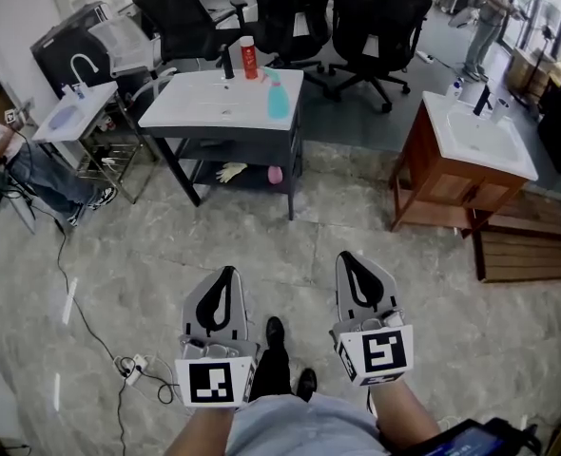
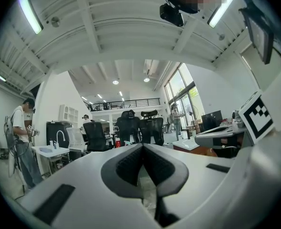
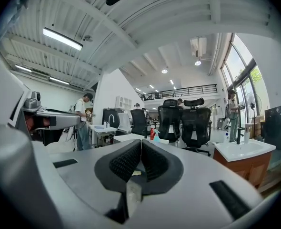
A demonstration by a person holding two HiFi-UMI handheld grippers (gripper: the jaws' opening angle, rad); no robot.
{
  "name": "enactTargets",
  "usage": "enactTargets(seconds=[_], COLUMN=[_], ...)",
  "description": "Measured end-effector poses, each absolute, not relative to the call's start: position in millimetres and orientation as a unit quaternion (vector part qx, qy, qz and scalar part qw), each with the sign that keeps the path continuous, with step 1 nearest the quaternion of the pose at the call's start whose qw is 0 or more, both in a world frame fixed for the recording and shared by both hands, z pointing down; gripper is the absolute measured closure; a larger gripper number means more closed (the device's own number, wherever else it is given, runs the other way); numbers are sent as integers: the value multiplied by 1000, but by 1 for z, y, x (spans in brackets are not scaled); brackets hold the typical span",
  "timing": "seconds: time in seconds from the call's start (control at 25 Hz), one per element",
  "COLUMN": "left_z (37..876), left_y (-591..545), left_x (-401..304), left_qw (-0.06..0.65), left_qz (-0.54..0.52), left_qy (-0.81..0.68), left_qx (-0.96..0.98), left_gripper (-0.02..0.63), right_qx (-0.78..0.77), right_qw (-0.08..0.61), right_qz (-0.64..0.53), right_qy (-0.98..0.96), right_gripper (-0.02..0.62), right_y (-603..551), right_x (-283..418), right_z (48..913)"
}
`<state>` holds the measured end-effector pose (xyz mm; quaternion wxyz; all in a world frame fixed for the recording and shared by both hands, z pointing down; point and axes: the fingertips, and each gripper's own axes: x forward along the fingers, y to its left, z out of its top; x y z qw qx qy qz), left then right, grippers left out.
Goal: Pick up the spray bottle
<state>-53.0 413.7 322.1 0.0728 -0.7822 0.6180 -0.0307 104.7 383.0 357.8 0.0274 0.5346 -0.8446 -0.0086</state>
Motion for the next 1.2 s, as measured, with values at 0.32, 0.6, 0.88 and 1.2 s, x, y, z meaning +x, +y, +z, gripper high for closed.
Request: enactTargets(seconds=[0.32, 0.6, 0.88, 1.2], left_z=[328, 310, 288, 293], left_y=[338, 262, 197, 145], left_x=[-85, -117, -146, -144], left_qw=[71, 66, 103, 93], left_qz=[-33, -12, -7, -9], left_qy=[616, 612, 596, 574], left_qx=[-784, -788, -796, -814], left_gripper=[590, 590, 590, 589], right_qx=[533, 537, 549, 566], right_qw=[42, 41, 28, 34], right_qz=[-4, -11, -38, -39], right_qy=[-845, -842, -835, -823], right_gripper=[578, 580, 580, 580], right_y=[311, 233, 172, 131], right_x=[73, 36, 9, 9], right_z=[366, 348, 322, 320])
